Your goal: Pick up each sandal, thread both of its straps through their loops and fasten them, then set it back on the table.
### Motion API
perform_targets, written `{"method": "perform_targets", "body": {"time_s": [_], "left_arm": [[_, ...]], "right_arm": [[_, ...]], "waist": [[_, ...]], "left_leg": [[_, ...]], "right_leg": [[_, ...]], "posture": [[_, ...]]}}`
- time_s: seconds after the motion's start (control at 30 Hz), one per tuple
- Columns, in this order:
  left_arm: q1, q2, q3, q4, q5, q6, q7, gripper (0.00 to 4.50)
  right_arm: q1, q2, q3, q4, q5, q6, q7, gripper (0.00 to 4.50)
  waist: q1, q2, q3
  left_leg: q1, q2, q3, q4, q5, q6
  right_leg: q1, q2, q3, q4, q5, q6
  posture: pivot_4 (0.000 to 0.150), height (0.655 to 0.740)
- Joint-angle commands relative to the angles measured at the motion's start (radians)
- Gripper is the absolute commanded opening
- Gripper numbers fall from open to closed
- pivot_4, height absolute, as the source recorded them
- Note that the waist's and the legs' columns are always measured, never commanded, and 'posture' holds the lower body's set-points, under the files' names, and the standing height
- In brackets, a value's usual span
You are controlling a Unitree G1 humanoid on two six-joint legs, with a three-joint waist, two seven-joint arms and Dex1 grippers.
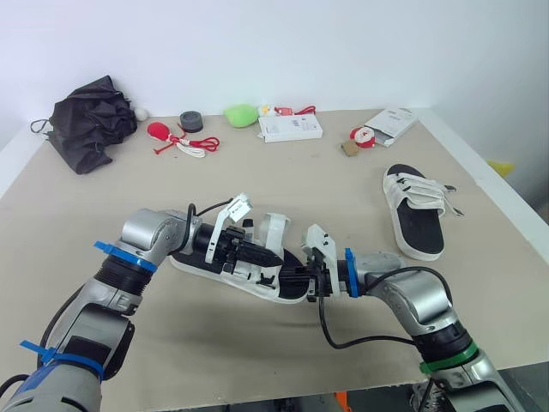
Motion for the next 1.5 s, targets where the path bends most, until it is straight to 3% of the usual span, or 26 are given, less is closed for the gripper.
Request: {"method": "perform_targets", "body": {"time_s": [0.03,0.33,0.53,0.8,1.13,1.5], "left_arm": [[-0.053,-0.012,0.042,0.003,-0.056,0.107,-0.006,0.02],[-0.061,0.006,0.016,-0.012,-0.049,0.16,-0.026,0.02],[-0.027,0.023,-0.026,-0.028,0.003,0.082,-0.027,0.02],[-0.026,0.015,-0.019,-0.06,-0.031,0.146,-0.026,0.02],[0.067,0.081,-0.11,-0.172,0.076,-0.056,-0.057,0.02],[0.082,0.014,-0.071,-0.12,0.136,-0.15,0.015,0.02]], "right_arm": [[0.002,0.01,0.044,0.028,-0.016,0.01,-0.005,0.0],[0.005,0.02,0.048,0.031,-0.019,0.007,-0.008,0.0],[0.01,0.015,0.042,0.029,-0.016,0.008,-0.006,0.0],[0.007,0.015,0.045,0.034,-0.019,0.007,-0.005,0.0],[0.006,0.016,0.049,0.033,-0.02,0.004,-0.006,0.0],[0.005,0.024,0.062,0.033,-0.026,0.001,-0.004,0.0]], "waist": [[0.0,0.0,0.0],[-0.003,0.0,0.0],[-0.003,0.0,0.0],[-0.003,0.0,0.0],[-0.003,0.0,0.0],[-0.001,0.0,-0.001]], "left_leg": [[0.0,0.0,0.0,0.0,0.0,0.0],[0.0,0.001,0.0,0.0,0.0,0.0],[0.0,0.001,0.0,-0.001,0.0,0.0],[0.0,0.001,0.001,-0.001,0.0,0.0],[0.0,0.001,0.001,-0.002,0.0,0.0],[0.002,0.0,0.001,-0.001,0.0,0.0]], "right_leg": [[0.0,0.0,0.0,0.0,0.0,0.0],[-0.001,0.001,0.001,0.0,0.0,0.0],[-0.001,0.002,0.002,0.0,0.0,0.0],[-0.002,0.002,0.002,0.0,0.0,0.0],[-0.002,0.001,0.004,0.0,0.0,0.0],[0.0,0.001,0.005,0.0,0.001,0.0]], "posture": [[0.15,0.74],[0.15,0.74],[0.15,0.74],[0.15,0.74],[0.15,0.74],[0.15,0.74]]}}
